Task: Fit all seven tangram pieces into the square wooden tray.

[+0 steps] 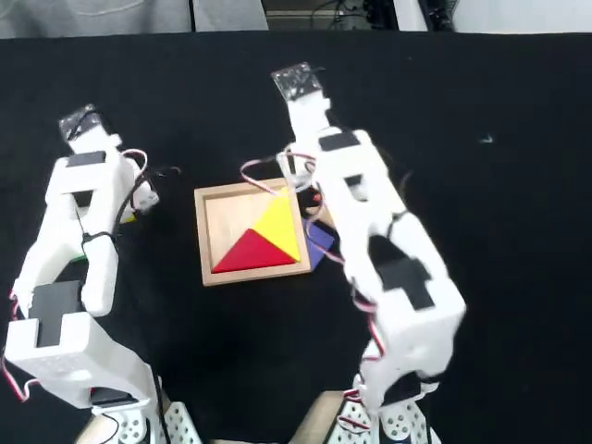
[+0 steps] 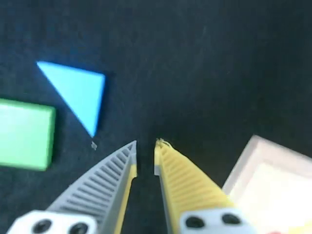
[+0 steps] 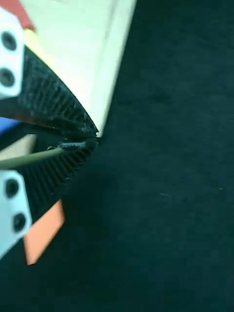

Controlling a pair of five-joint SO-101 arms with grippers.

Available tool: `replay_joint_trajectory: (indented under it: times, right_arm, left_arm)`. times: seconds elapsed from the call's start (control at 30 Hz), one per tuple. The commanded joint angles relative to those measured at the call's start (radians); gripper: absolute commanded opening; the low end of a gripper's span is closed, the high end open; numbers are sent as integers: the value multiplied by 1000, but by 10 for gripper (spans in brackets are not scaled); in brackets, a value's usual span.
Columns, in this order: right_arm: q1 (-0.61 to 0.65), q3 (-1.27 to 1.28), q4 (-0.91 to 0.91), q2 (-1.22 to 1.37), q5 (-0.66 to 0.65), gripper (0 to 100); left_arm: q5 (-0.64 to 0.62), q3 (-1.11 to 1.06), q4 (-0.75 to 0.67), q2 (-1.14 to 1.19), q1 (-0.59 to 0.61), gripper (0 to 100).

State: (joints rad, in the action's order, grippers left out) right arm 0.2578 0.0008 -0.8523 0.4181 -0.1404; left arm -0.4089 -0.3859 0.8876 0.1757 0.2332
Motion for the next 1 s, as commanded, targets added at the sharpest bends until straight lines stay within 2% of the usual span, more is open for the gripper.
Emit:
replay_joint_trajectory:
  times: [0.0, 0.17, 0.33, 0.73, 0.97]
  right_arm:
    - [-9, -237, -64, 143, -12, 11]
    - [-5, -446, -210, 289, -14, 11]
    - [-8, -536, -296, 360, -14, 11]
    - [2, -545, -462, 360, -14, 11]
    - [64, -538, -505, 360, -14, 11]
  left_arm:
    - [-15, -96, -153, -34, -1, 76]
    - [-15, -125, -167, -89, -7, 76]
    - [-15, -136, -178, -91, -15, 76]
    - [-14, -131, -181, -91, -15, 76]
    - [-14, -131, -181, -91, -15, 76]
